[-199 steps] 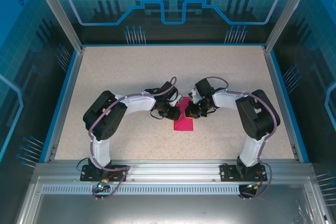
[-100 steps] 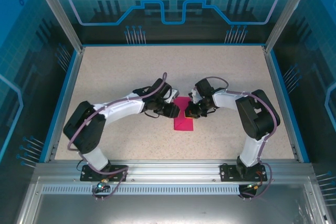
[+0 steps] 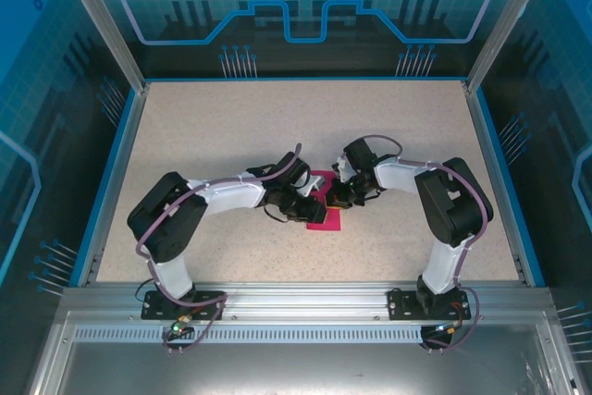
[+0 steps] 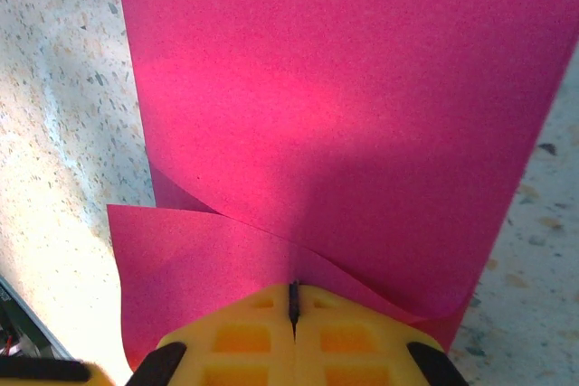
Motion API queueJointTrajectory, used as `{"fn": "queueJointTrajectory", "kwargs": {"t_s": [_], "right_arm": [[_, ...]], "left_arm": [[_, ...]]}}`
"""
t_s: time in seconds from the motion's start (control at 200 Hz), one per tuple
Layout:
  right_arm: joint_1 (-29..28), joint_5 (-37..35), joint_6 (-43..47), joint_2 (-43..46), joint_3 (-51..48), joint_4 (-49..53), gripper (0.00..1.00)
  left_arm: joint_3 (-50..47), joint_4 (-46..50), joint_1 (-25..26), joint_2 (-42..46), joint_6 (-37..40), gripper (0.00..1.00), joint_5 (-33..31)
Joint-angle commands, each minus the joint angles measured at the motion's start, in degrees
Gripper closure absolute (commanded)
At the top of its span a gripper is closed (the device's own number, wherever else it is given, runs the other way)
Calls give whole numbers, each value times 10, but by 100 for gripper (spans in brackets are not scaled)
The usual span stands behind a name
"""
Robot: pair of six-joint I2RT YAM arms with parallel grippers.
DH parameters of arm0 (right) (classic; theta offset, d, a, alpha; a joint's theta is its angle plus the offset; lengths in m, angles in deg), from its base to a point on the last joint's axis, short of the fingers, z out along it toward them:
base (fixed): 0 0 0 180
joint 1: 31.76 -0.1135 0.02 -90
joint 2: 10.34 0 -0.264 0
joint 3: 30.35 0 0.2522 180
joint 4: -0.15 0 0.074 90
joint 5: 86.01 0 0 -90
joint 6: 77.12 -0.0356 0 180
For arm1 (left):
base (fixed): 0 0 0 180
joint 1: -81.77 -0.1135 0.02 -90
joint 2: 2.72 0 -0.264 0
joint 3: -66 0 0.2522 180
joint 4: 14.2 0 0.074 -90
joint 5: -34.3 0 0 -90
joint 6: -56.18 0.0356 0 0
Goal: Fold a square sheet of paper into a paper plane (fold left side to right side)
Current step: Fold the triangle a second time at the center of the table.
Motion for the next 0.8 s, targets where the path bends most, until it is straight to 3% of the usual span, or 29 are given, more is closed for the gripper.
{"fn": "queueJointTrajectory", "kwargs": {"t_s": [0.0, 0.795], "right_arm": [[-1, -20, 8, -19, 0, 34, 100], [0, -27, 14, -23, 1, 42, 100]], "left_arm": [[4, -12, -1, -16, -10, 74, 9], [-38, -24, -12, -29, -16, 75, -23]]}}
